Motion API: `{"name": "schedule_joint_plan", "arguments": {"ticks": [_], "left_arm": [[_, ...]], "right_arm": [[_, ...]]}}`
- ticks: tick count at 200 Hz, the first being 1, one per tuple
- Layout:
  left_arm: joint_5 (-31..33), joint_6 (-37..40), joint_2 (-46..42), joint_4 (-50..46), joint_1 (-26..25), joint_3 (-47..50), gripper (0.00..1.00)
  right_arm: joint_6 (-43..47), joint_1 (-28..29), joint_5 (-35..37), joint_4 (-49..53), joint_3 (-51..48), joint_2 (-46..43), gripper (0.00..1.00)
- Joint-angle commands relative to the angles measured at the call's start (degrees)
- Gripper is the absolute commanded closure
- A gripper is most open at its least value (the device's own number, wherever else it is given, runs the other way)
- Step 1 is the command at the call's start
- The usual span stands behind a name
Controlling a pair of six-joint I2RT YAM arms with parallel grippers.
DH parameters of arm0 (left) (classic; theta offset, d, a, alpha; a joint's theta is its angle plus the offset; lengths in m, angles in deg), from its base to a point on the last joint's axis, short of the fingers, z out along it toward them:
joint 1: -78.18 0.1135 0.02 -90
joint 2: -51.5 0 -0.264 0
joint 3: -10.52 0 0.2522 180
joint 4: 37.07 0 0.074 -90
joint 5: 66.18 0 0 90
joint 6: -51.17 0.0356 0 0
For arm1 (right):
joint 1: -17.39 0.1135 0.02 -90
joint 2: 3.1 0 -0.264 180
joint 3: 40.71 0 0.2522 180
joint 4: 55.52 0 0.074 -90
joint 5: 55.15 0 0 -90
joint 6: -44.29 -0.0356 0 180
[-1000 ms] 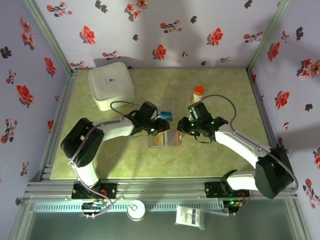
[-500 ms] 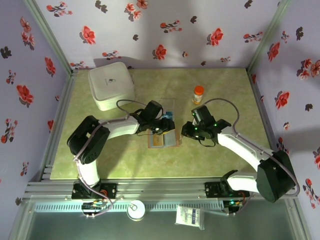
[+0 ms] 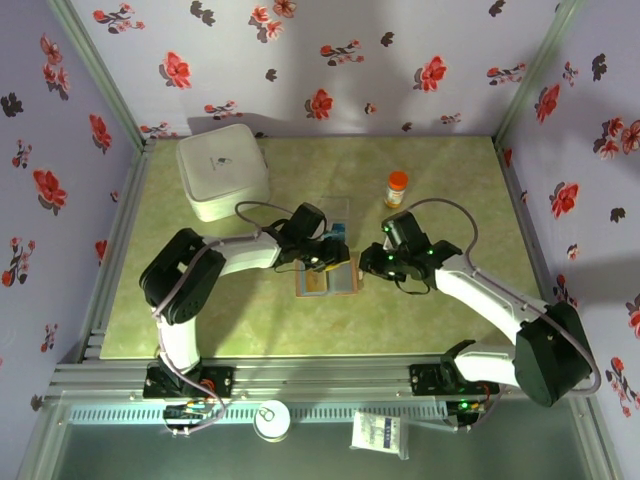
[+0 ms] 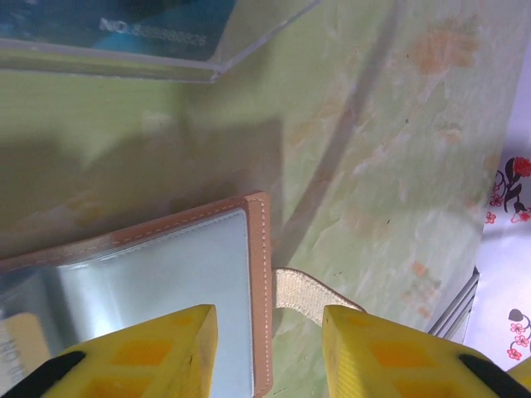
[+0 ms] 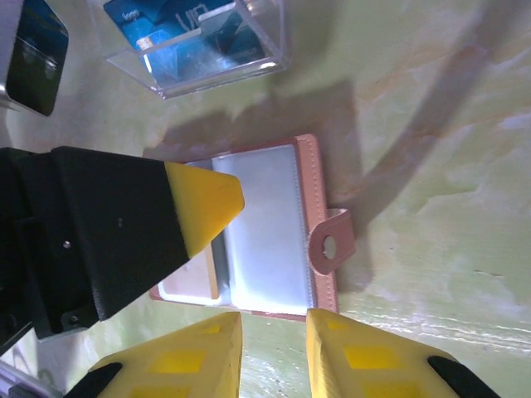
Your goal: Take the credit cards out of the card holder
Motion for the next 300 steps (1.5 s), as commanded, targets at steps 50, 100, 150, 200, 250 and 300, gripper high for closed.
{"name": "schedule_joint_plan", "arguments": {"ticks": [50, 100, 150, 200, 250, 300], "left_arm": [[1.22, 1.73, -13.12, 0.63, 5.28, 12.36, 0.63], [2.51, 1.8, -18.82, 0.47, 8.35, 20.2, 0.76], [2.71, 2.41, -18.69, 0.65, 9.51, 23.07, 0.91], [2.56, 2.82, -16.91, 1.38, 9.86, 23.25, 0.96], [2.1, 3.62, -15.98, 0.55, 10.13, 21.96, 0.97], [2.09, 3.55, -16.84, 0.24, 10.17, 21.42, 0.97]], "right_arm": [[-0.77, 5.87, -1.77, -4.05, 7.92, 12.56, 0.74], [-0.05, 7.61, -3.07, -6.5, 13.38, 22.49, 0.77], [1.02, 7.53, -3.08, -7.16, 15.4, 28.06, 0.8], [1.23, 7.09, -1.77, -7.54, 13.76, 30.48, 0.83], [0.25, 6.82, -0.22, -9.17, 10.36, 30.52, 0.84], [-0.4, 6.82, -0.28, -10.46, 9.06, 27.58, 0.83]]}}
